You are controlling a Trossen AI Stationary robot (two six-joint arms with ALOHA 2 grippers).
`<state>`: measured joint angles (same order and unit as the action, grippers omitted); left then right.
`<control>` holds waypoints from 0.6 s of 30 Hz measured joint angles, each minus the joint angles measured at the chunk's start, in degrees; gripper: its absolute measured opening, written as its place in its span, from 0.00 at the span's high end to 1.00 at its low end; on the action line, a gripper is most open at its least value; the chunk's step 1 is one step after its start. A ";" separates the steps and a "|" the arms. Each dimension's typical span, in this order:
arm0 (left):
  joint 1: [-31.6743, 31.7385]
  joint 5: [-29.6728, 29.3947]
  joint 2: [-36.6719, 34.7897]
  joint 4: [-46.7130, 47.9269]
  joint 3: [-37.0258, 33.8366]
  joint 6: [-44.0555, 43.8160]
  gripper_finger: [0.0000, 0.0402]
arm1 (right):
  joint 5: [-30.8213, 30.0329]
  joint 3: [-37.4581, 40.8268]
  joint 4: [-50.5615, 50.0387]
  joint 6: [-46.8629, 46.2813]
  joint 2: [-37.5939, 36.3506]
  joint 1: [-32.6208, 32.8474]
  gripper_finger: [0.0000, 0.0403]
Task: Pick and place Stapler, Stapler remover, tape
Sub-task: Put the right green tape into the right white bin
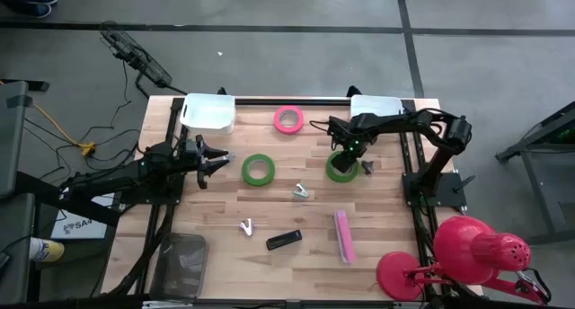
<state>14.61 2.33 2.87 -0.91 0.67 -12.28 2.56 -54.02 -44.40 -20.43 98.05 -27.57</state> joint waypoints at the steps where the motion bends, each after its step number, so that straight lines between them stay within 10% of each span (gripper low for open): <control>1: 0.00 0.00 0.00 0.00 0.00 -0.01 0.63 | 0.73 0.00 0.02 -0.99 -0.32 0.17 0.80; 18: -0.01 0.00 -0.01 -0.01 0.00 0.01 0.63 | 5.32 -0.13 1.59 -9.63 -7.51 2.11 0.80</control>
<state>14.60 2.33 2.86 -0.92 0.67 -12.27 7.88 -54.15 -42.81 -30.06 90.53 -25.46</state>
